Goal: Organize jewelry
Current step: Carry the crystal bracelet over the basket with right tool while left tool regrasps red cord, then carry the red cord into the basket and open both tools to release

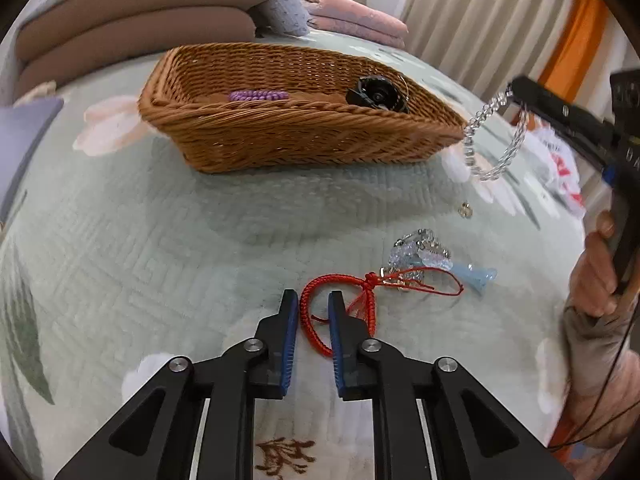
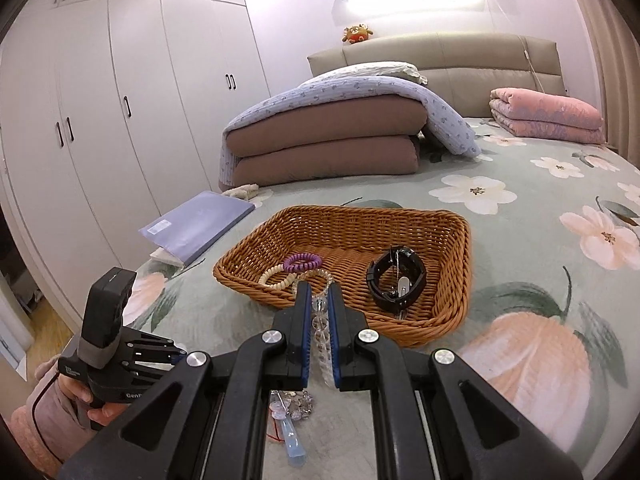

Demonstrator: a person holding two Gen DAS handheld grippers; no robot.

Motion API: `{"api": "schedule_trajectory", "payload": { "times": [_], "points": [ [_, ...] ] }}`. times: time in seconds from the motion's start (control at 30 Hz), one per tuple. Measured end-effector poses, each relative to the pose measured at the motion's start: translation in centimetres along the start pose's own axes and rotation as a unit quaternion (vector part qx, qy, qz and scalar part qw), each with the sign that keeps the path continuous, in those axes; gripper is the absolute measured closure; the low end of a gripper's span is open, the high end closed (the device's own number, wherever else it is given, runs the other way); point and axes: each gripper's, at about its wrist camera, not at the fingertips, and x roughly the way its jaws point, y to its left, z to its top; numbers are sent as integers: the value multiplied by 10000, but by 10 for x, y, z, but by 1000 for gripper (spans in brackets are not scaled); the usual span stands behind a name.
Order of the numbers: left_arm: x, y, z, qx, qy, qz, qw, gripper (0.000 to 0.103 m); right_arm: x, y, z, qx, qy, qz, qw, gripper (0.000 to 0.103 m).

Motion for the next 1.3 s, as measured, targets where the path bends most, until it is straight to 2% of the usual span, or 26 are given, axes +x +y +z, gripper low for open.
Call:
{"api": "schedule_trajectory", "payload": {
  "times": [0.1, 0.37, 0.43, 0.47, 0.57, 0.6, 0.63, 0.67, 0.7, 0.8, 0.97, 1.07, 1.13, 1.3],
  "points": [
    [1, -9, -1, 213, -12, 182, 9996, 78, -1, 1, 0, -12, -10, 11, 10000, 93],
    [1, -29, -3, 620, -105, 753, 9952, 72, -1, 1, 0, -24, -24, 22, 10000, 93],
    [1, -34, -5, 767, -190, 1060, 9912, 59, -1, 1, -1, -20, -24, 28, 10000, 93],
    [2, -37, -6, 853, -209, 1217, 9887, 55, -1, 1, -1, -17, -23, 31, 10000, 93],
    [5, -38, -7, 926, -183, 1171, 9886, 55, -1, 0, -1, 5, -14, 34, 10000, 93],
    [4, -37, -7, 914, -175, 1147, 9890, 58, -1, 0, -1, 10, -13, 35, 10000, 93],
    [3, -36, -7, 892, -175, 992, 9909, 79, -2, 0, -1, 14, -12, 39, 10000, 93],
    [3, -37, -6, 881, -189, 903, 9918, 91, -2, 0, -1, 14, -18, 41, 10000, 93],
    [0, -38, -6, 873, -220, 864, 9922, 99, -2, 0, -1, 8, -28, 40, 10000, 93],
    [-3, -37, -5, 779, -300, 800, 9933, 99, -5, 2, 1, -4, -65, 46, 10000, 93],
    [-36, -38, 12, 525, -869, 493, 9936, 99, -7, 3, 11, 75, -112, 190, 9997, 93],
    [-60, -41, 37, 477, -1338, 401, 9890, 99, -7, 5, 27, 95, -163, 219, 9996, 93],
    [-70, -43, 62, 445, -1598, 555, 9846, 99, -4, 8, 43, 30, -268, 134, 9995, 93],
    [-64, -34, 114, -18, -2160, 612, 9745, 99, 19, 4, 72, 83, -411, 66, 9991, 93]
  ]
}}
